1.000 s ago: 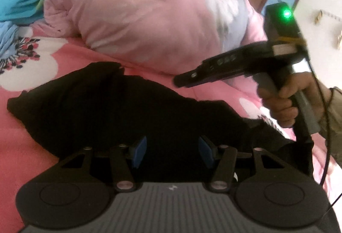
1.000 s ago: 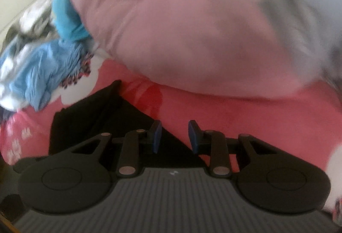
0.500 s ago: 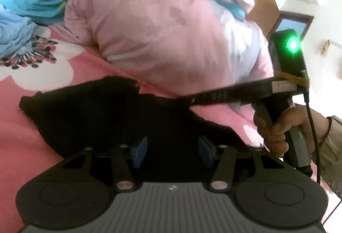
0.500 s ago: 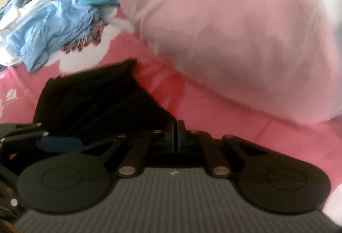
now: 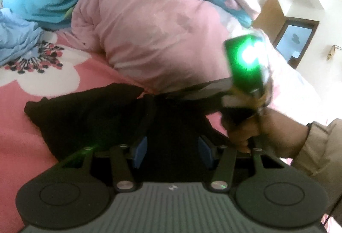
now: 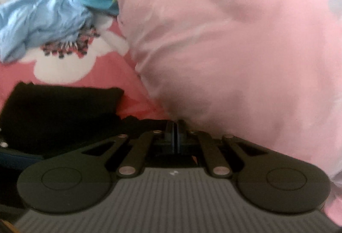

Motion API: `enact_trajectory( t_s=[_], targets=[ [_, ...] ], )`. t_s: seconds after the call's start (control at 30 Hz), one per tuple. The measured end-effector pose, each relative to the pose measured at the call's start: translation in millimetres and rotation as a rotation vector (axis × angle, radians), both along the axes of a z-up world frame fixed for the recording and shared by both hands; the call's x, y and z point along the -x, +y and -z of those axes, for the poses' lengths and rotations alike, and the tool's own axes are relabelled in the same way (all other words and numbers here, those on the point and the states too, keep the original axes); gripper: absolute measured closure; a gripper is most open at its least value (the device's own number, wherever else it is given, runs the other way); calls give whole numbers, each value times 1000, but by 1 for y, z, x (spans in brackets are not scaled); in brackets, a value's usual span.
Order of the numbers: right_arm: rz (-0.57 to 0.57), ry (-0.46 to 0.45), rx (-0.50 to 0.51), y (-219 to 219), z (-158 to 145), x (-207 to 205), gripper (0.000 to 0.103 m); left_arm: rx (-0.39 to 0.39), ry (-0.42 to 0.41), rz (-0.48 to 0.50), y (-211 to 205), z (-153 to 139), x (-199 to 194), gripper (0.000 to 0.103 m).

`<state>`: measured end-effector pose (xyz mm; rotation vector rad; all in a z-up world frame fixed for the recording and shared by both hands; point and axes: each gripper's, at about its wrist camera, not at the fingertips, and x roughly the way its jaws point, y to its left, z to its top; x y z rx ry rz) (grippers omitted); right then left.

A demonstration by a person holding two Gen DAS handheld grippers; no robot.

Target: Fold clothes

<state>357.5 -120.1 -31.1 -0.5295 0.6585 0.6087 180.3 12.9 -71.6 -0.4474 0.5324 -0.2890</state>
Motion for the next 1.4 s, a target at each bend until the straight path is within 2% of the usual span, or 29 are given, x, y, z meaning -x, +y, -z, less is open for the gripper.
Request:
enact_trajectory(
  t_s=[0.13, 0.27, 0.37, 0.47, 0.53, 0.6, 0.7, 0.8, 0.9, 0.97, 1.03, 1.13, 1.33, 1.4],
  targets=[
    [38, 18, -39, -1, 7, -7, 101, 11, 21, -4, 3, 3, -2, 49],
    [121, 98, -218, -35, -20, -14, 101, 19, 29, -4, 3, 5, -3, 49],
    [160, 107, -299, -66, -43, -1, 95, 17, 33, -3, 3, 5, -3, 49],
    [207, 88, -374, -97, -62, 11, 78, 20, 34, -4, 3, 5, -3, 49],
    [255, 66, -413, -117, -73, 18, 77, 22, 36, -4, 3, 5, -4, 49],
    [279, 86, -445, -131, -80, 25, 77, 23, 37, -4, 3, 6, -4, 49],
    [284, 186, -453, -135, -72, 35, 78, 24, 39, -4, 3, 6, -4, 49],
    [260, 311, -393, -116, -38, 39, 80, 24, 39, -4, 3, 6, -4, 49],
    [296, 357, -302, -102, -3, 28, 83, 27, 38, -2, 4, 7, -4, 48],
    [333, 338, -346, -105, 8, 11, 85, 30, 37, -1, 4, 9, -5, 48],
    [413, 283, -378, -113, 3, -8, 91, 33, 35, 0, 4, 9, -4, 48],
    [567, 247, -411, -141, -12, -22, 89, 37, 36, 0, 4, 9, -5, 48],
    [663, 142, -478, -239, -69, 19, 83, 38, 38, 0, 4, 9, -5, 48],
    [696, 167, -471, -270, -70, 31, 79, 37, 38, 0, 4, 8, -5, 48]
  ],
)
